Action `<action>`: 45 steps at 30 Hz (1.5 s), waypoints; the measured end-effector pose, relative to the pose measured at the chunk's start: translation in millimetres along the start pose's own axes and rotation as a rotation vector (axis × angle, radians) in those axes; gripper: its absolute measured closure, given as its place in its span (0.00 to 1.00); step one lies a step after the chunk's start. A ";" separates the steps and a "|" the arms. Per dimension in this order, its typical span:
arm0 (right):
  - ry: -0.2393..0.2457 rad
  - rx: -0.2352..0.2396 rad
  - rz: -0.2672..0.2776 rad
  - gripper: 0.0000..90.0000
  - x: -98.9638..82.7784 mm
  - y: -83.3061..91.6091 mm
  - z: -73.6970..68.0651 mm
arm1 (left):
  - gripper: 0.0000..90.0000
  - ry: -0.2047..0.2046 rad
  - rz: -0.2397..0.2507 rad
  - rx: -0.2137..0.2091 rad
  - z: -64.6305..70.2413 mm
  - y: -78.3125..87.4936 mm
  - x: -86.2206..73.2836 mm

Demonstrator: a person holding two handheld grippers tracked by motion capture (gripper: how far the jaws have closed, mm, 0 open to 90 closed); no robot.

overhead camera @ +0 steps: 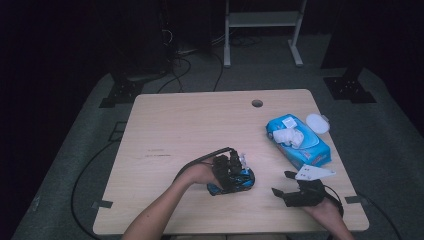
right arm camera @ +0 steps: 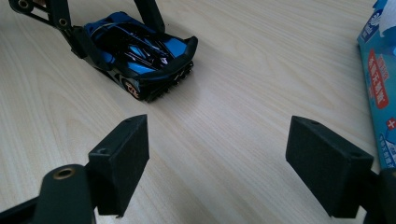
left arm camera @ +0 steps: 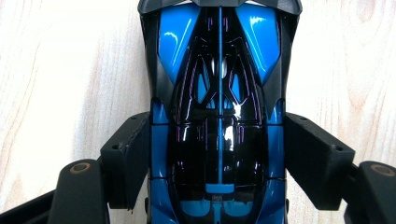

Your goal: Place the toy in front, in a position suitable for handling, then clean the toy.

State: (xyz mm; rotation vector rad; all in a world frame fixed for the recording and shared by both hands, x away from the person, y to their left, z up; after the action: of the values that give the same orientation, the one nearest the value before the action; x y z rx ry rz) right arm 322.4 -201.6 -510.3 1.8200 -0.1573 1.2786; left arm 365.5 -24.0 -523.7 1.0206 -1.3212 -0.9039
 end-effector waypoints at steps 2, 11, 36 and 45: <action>0.001 0.000 -0.002 0.23 -0.2 -0.5 -0.3 | 0.31 0.000 0.003 -0.001 0.0 0.0 -0.3; -0.005 -0.005 0.000 0.23 0.2 -1.6 1.8 | 0.26 0.022 0.095 0.021 -2.4 11.2 3.7; 0.017 -0.115 0.063 0.22 38.1 10.5 27.8 | 0.10 0.193 0.468 0.240 -0.2 74.2 -57.8; 0.043 -0.198 0.071 0.22 70.8 12.3 57.5 | 0.10 0.250 0.544 0.280 -2.1 73.5 -71.4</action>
State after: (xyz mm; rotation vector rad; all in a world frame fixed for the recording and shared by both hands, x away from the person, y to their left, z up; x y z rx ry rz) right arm 388.6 -224.4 -450.6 1.6298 -0.3163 1.3021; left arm 360.1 67.1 -476.9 0.8808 -1.4316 -0.1791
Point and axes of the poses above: each handheld gripper's, and its own axes: y roughly backward along the jaws, x roughly out of its top, z roughly to its right, the point moved 9 cm from there along -y, roughly forward along the jaws, and after that the axes turned 3 degrees about -y, right-handed, at the moved point
